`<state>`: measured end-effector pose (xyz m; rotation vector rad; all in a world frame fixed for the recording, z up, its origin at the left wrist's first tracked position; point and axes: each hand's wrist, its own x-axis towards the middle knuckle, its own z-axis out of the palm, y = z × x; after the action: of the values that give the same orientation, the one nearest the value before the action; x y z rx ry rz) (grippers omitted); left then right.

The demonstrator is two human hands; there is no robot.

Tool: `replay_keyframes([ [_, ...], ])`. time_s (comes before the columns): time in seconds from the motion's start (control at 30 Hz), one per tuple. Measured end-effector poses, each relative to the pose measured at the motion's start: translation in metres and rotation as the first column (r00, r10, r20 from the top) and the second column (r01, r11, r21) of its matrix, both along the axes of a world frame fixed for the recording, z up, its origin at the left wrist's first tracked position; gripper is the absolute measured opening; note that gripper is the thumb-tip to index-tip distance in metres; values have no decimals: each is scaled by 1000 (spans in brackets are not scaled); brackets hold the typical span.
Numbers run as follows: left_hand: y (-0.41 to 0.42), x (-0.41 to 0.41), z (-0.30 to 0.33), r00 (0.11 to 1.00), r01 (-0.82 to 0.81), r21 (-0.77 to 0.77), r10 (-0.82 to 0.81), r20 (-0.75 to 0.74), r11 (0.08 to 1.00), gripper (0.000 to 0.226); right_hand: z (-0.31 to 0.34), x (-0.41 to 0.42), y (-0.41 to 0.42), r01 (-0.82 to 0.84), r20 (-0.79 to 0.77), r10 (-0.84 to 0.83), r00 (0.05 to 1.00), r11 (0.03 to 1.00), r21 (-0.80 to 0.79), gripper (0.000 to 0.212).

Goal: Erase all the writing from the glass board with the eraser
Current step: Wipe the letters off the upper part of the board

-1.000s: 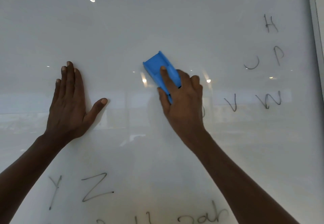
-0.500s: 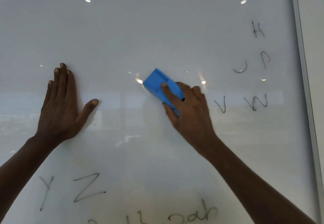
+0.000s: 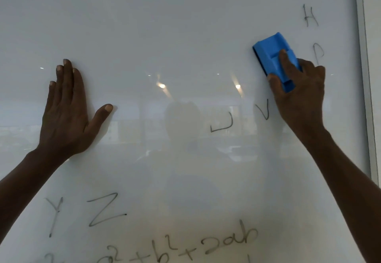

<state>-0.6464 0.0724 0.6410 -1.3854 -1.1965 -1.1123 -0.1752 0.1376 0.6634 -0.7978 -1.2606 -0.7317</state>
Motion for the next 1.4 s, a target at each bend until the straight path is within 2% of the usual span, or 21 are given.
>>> replay_keyframes([
  [0.2,0,1,0,1000,27,20,-27,-10,999,96,-18,19,1,-33,-120,29,992,999,-31,53],
  [0.37,-1,5,-1,999,33,40,-32,-16,999,96,-31,5,0,-65,-225,55,973,997,-36,53],
  [0.7,-2,7,-2,999,34,54,-32,-22,998,98,-66,-74,-14,-62,-249,70,966,997,39,49],
  [0.9,-2,8,-2,999,31,48,-30,-23,998,95,-76,-123,-28,-41,-142,52,988,996,75,46],
  [1.1,1,12,-3,998,59,43,-59,9,997,83,-102,-161,-39,-107,7,107,994,993,50,49],
  [1.23,5,40,-10,996,87,37,-87,14,996,70,-117,-158,-41,-82,164,76,984,996,27,47],
  [1.4,5,88,-11,994,108,12,-108,6,994,72,-113,-138,-35,-19,283,-3,959,997,74,44],
])
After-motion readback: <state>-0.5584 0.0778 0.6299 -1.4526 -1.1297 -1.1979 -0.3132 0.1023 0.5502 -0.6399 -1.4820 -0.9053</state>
